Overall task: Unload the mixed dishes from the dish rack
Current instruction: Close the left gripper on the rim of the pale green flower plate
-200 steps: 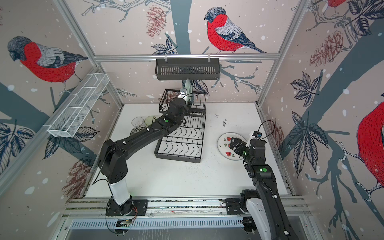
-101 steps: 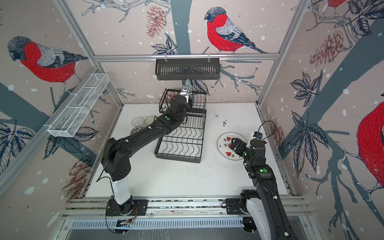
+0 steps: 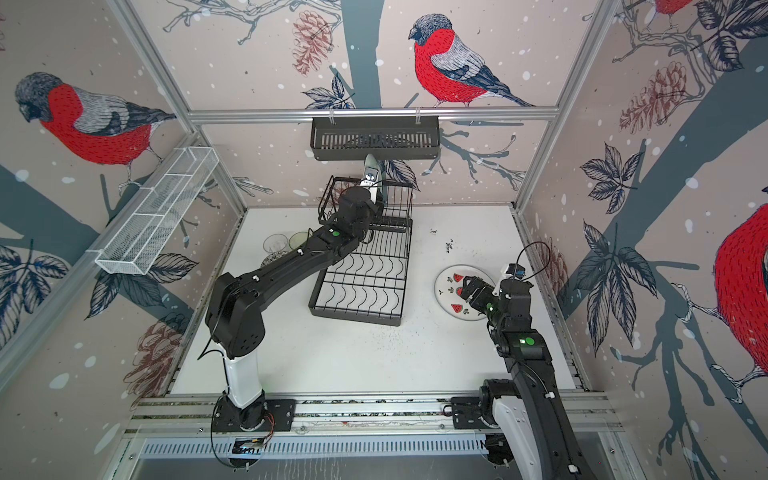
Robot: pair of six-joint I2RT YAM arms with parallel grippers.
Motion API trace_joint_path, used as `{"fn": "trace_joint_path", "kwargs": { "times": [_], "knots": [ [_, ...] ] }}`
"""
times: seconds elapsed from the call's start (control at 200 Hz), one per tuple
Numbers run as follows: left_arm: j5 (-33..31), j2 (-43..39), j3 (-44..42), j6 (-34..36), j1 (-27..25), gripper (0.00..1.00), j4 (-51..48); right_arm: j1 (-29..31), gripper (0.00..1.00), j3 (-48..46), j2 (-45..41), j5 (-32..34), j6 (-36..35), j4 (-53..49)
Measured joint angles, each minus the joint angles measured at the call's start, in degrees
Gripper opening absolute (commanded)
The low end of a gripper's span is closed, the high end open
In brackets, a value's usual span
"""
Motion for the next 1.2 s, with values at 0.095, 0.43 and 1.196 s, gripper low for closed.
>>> {"fn": "trace_joint_path", "kwargs": {
  "times": [0.095,0.43,1.196],
  "knots": [
    [1.4,-0.1,-0.1,-0.6,0.0,0.31,-0.1,0.0,1.0,0.0,0.0,0.0,0.0,0.0],
    [3.8,-1.4,-0.2,-1.7,0.0,0.23,-1.9,0.0,1.0,0.0,0.0,0.0,0.2,0.0],
    [6.4,-6.5,-3.0,-3.1,0.0,0.0,-3.5,0.0,1.0,0.1,0.0,0.0,1.3,0.0]
  ]
}}
